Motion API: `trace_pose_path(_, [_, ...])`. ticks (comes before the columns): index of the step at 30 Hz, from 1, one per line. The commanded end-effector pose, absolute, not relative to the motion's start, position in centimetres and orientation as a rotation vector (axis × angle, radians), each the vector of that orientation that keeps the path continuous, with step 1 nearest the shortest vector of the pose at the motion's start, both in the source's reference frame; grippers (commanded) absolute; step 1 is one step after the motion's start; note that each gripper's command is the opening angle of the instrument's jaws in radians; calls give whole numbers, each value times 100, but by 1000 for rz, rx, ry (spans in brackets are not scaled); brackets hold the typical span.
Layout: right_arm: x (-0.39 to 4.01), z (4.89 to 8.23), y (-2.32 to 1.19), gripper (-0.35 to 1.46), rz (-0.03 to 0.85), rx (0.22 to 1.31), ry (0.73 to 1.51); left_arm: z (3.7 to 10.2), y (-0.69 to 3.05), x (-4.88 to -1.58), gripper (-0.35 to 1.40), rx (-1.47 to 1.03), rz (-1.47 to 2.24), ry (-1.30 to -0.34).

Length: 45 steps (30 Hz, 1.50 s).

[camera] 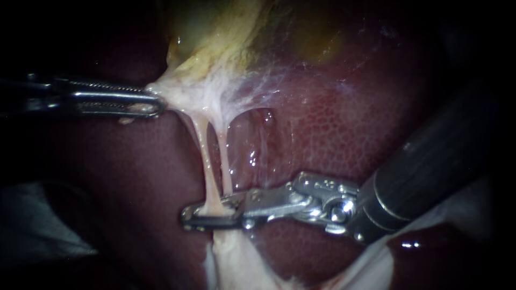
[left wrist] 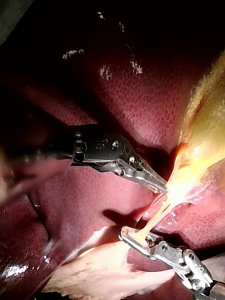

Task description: Going back first clip left tube

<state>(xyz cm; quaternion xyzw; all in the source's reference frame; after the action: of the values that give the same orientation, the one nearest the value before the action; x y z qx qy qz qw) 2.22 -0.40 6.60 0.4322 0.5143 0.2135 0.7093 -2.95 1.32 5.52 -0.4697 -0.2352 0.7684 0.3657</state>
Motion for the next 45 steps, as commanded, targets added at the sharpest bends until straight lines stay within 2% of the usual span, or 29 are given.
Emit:
trace_pose_path(1, [223,660,-40,-31,476,957,1141,551,132,-295,-35,-1208,1976,-605])
trace_pose_path(3, [225,661,-40,-6,464,943,1149,551,132,-295,-35,-1208,1976,-605])
trace_pose_path(4, [226,661,-40,14,458,901,1161,551,132,-295,-35,-1208,1976,-605])
trace_pose_path(5, [227,661,-39,25,450,861,1172,551,132,-295,-35,-1208,1976,-605])
trace_pose_path(9, [227,662,-32,45,394,696,1197,551,132,-294,-35,-1208,1976,-606])
trace_pose_path(11, [224,660,-25,47,349,609,1192,551,132,-294,-35,-1208,1976,-606])
trace_pose_path(18, [198,645,-3,49,294,477,1195,552,132,-292,-35,-1209,1976,-606])
trace_pose_path(23, [172,633,4,50,252,448,1199,552,132,-291,-35,-1209,1977,-607])
trace_pose_path(29, [118,612,12,50,164,410,1207,553,133,-288,-35,-1209,1977,-606])
trace_pose_path(36, [63,591,32,50,133,351,1200,553,133,-288,-35,-1209,1977,-606])
trace_pose_path(45, [52,588,35,50,125,340,1198,559,132,-292,-35,-1209,1978,-600])
